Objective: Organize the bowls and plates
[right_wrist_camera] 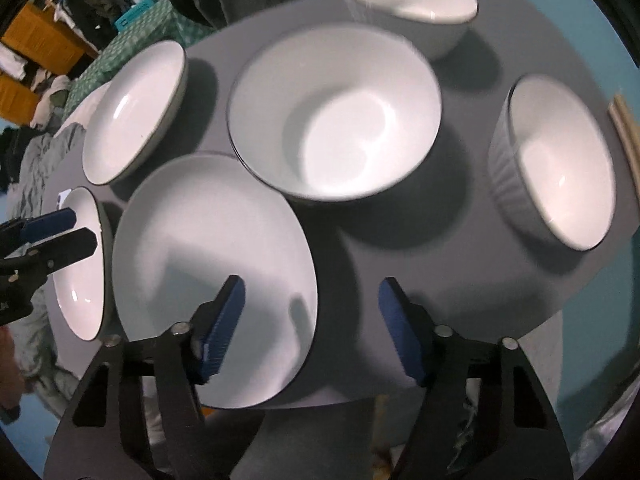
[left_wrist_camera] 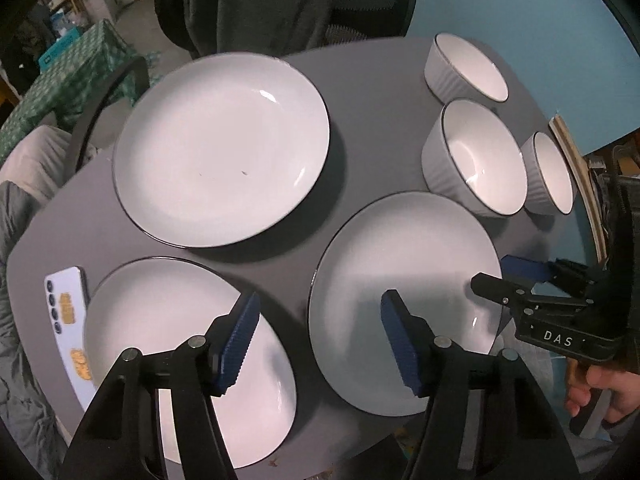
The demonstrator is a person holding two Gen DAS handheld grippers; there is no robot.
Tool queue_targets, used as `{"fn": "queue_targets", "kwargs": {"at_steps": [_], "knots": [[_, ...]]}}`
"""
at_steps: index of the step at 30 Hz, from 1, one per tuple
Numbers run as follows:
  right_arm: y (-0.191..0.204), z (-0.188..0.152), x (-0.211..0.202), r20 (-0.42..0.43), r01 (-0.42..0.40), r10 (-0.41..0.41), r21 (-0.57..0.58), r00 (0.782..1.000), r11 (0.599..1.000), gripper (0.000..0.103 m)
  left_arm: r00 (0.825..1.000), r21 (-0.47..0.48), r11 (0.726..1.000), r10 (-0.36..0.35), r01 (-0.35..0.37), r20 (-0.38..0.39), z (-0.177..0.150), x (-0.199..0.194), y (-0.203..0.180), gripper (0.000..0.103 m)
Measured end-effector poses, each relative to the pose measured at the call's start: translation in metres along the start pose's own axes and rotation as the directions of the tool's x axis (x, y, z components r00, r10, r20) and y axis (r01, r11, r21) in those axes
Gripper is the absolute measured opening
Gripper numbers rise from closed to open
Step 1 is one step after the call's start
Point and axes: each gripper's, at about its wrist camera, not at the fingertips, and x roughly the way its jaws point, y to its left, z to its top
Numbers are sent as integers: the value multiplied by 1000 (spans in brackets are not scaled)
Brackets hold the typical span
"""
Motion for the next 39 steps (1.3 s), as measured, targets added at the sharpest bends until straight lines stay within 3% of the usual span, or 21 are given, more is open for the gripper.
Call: {"fn": "queue_targets", "kwargs": {"at_steps": [9, 20, 27, 31, 32, 39], "knots": [[-19, -5, 5, -53, -62, 65, 52, 996, 997, 27, 999, -4, 1000, -26, 26, -37, -1, 12, 8, 46], [-44, -18, 5, -84, -103, 106, 45, 991, 994, 23, 995, -17, 1000, -18, 17, -99, 1, 21, 22, 28], [-30, -9, 10, -96, -103, 104, 15, 990, 995, 20, 989, -60, 997, -48, 40, -139, -4, 25, 45, 20], [-31, -6, 11, -96, -127, 130, 35, 987, 991, 16, 989, -68, 997, -49, 40, -138, -6, 21, 54, 16], [-12, 3, 18, -95, -133, 136, 41, 986, 990, 15, 989, -73, 997, -50, 40, -136, -7, 19, 57, 16], [-19, 2, 19, -115, -165, 170, 55, 979, 985, 13, 988, -91, 995, -55, 42, -143, -10, 21, 68, 15]]}}
